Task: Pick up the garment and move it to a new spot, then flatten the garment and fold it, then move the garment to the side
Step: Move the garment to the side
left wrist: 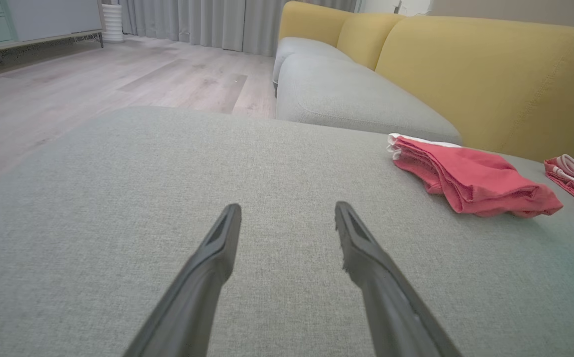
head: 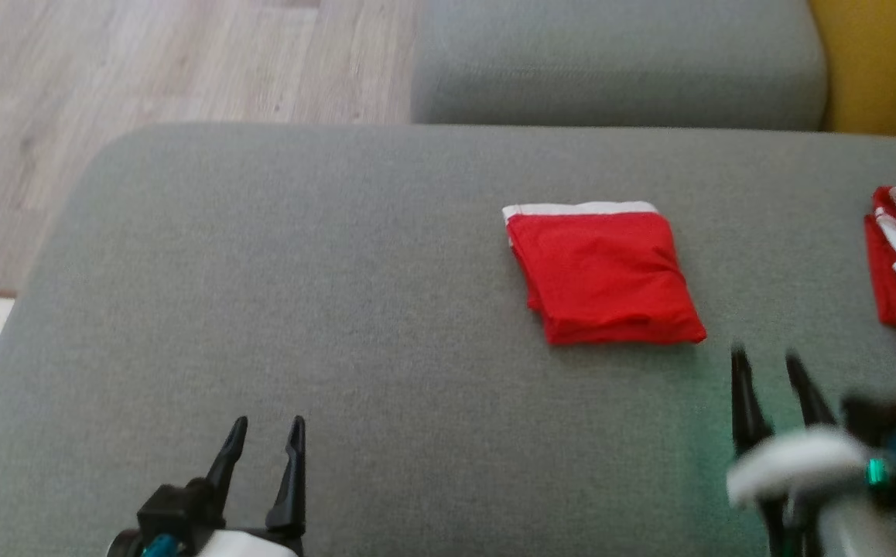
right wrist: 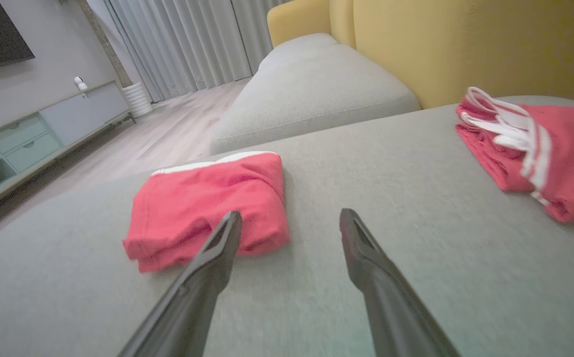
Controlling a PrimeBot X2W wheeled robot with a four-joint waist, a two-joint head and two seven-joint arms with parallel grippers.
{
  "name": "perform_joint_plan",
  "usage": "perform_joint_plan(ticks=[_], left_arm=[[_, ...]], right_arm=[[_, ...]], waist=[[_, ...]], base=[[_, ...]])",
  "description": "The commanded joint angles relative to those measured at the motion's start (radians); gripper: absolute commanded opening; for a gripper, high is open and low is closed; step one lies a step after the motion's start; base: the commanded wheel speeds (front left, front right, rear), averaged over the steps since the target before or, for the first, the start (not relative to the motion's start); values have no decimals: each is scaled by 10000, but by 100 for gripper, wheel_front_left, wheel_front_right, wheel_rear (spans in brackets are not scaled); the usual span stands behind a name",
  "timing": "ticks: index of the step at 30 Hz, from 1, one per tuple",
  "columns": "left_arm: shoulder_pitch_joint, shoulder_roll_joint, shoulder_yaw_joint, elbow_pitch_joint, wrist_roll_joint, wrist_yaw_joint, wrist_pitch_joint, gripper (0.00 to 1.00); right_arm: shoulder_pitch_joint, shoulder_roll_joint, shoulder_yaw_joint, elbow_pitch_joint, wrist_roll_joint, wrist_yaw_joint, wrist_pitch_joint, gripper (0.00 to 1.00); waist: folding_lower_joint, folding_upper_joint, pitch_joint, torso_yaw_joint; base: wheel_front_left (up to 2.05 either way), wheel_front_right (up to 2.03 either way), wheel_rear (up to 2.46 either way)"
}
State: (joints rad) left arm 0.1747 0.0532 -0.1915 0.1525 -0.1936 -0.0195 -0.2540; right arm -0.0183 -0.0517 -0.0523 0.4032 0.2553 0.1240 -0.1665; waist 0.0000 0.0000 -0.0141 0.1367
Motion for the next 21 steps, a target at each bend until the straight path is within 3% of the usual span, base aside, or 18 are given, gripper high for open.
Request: perform_joint_plan(ticks=[1,7,11,17,21], left_arm=[[-579,-30,189,-322,69,-67,-78,100],[-1287,-30,-303,-344,-99,-152,-78,100],[-1752,-30,-760,-281,-302,-124,-78,100],[-2059,-30,-1180,-246,-598,108,-78,100],[-2051,-30,-1238,-244,-614,167,-78,100]], right_arm=[[-1198,-296,264,-270,280,67,410,100],[-3985,-520,-222,895,1301,67,3195,100],[-5320,-852,-539,2125,941,67,4603,100],[-6222,-1004,-937,3694,526,67,5785,100],[-6318,-1013,-1052,4107,456,67,5898,100]], waist=[[0,0,291,103],[0,0,1527,633],[0,0,2147,1169],[0,0,2524,1647],[0,0,2543,1689]], base=[[0,0,0],[0,0,0],[0,0,0],[0,0,0],[0,0,0]])
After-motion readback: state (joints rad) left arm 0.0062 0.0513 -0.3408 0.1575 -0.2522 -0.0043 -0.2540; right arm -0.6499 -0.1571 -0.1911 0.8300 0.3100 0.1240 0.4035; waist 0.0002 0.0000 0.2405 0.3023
